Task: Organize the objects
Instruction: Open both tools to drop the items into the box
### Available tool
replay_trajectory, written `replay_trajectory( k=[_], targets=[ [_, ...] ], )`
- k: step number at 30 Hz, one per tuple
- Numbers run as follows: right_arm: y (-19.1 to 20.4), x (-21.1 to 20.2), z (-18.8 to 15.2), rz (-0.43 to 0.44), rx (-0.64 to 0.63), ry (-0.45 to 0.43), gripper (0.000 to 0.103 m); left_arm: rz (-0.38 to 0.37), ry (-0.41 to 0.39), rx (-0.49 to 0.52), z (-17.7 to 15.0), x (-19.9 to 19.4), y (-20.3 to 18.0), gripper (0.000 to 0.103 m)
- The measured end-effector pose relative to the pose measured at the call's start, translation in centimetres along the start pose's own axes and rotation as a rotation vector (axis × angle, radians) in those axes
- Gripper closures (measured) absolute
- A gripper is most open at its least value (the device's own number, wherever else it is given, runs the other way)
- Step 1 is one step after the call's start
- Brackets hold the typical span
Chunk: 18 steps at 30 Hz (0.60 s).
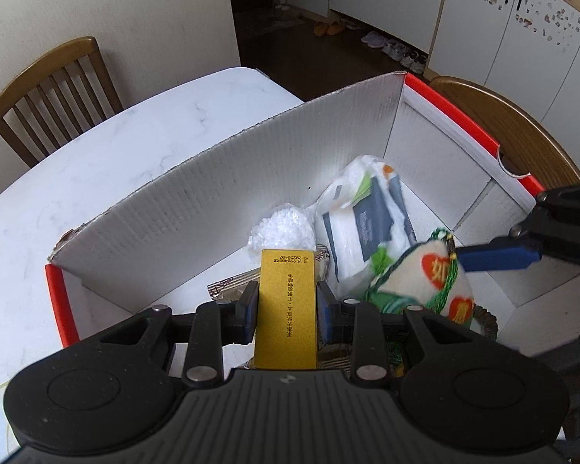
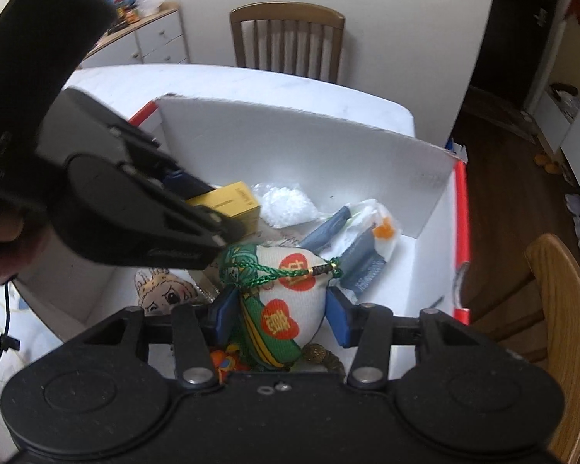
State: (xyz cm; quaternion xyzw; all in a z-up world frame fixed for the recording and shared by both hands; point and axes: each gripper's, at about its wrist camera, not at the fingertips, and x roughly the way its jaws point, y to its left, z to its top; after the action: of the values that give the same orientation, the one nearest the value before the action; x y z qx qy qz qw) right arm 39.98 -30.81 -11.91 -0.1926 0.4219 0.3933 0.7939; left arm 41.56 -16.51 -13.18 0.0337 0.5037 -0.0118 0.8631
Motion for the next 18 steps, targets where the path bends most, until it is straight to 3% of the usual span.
replay_trajectory(
  k=[15, 17, 18],
  targets=[
    [0.4, 0.5, -0.5, 0.022, 0.017, 0.032, 0.045, 0.003, -0.016, -0.015, 0.0, -0.2, -0.3, 0.072],
    [0.4, 0.3, -0.5, 0.023, 0.02, 0.027, 0.042, 0.001, -0.023, -0.018, 0.0, -0.5, -0.3, 0.063],
    [0.5, 0.2, -0.6, 0.024, 0.021, 0.023, 0.041, 0.006, -0.033, -0.019, -0.1, -0.8, -0.4, 0.051]
  ],
)
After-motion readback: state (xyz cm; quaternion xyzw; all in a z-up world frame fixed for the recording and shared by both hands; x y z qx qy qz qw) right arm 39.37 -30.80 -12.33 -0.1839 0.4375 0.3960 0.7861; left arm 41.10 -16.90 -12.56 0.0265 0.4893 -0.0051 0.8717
